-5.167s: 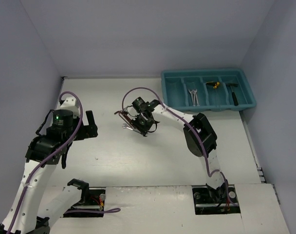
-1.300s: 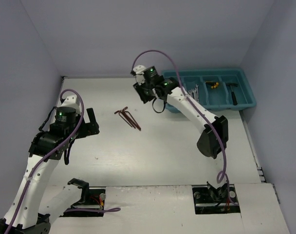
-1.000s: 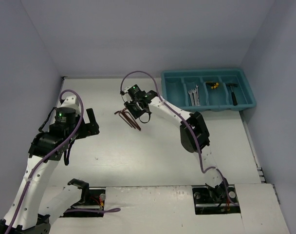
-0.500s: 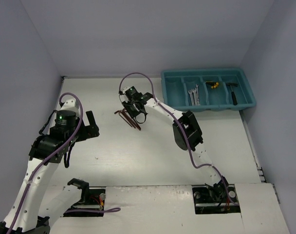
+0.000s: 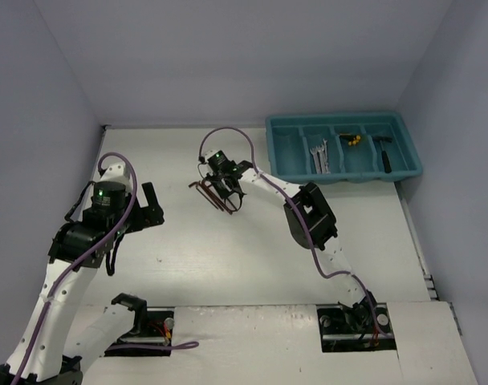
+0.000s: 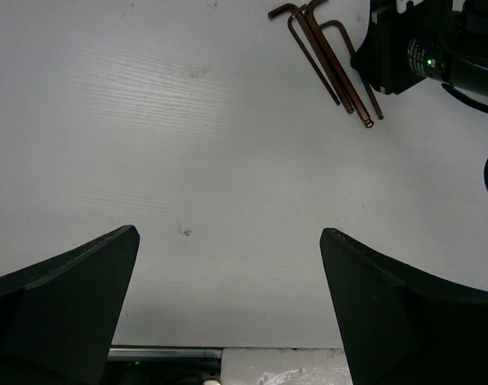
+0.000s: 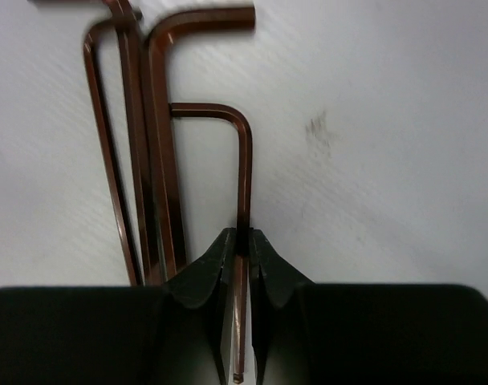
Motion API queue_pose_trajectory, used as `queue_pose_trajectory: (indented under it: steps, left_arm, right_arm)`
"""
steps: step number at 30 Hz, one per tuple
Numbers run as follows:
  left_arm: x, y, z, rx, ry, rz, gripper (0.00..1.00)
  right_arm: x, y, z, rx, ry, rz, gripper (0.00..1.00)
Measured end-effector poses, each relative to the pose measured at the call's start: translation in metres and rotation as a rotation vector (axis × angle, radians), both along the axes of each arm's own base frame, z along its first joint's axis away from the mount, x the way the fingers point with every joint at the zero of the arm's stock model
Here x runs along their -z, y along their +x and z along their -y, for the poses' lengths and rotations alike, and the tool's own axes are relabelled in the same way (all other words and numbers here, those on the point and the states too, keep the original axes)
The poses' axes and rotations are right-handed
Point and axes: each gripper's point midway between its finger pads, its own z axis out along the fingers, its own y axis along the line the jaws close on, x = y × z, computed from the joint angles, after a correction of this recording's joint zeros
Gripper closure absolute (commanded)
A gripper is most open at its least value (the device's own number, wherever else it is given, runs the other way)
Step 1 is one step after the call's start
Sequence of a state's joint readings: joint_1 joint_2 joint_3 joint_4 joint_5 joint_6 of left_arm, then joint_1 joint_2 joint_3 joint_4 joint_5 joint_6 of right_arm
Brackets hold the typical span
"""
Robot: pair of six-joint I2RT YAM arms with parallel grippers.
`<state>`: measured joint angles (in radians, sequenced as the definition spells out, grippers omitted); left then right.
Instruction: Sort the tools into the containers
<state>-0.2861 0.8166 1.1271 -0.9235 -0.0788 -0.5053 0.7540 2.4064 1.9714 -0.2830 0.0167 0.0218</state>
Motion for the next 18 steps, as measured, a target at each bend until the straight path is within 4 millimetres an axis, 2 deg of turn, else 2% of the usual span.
queue_pose_trajectory:
  steps: [2, 9, 11, 15, 18]
  left_arm:
    - [0.0, 0.0, 0.0, 0.0, 0.001, -0.001, 0.05]
    - [0.004, 0.003, 0.001, 0.005, 0.012, -0.02, 0.05]
    - [0.006, 0.004, 0.001, 0.005, 0.015, -0.027, 0.05]
    - [0.008, 0.005, 0.001, 0.01, 0.023, -0.037, 0.05]
    - [0.009, 0.006, 0.001, 0.016, 0.031, -0.042, 0.05]
  right_arm:
    - [-0.001, -0.01, 0.013, 0.007, -0.026, -0.005, 0.99]
    - [-0.001, -0.05, 0.083, 0.028, -0.135, -0.087, 1.0]
    - [-0.007, -0.055, 0.101, 0.041, -0.148, -0.098, 1.0]
    - [-0.038, -0.053, 0.119, 0.068, -0.123, -0.07, 1.0]
    - [-0.078, -0.042, 0.128, 0.097, -0.066, -0.003, 1.0]
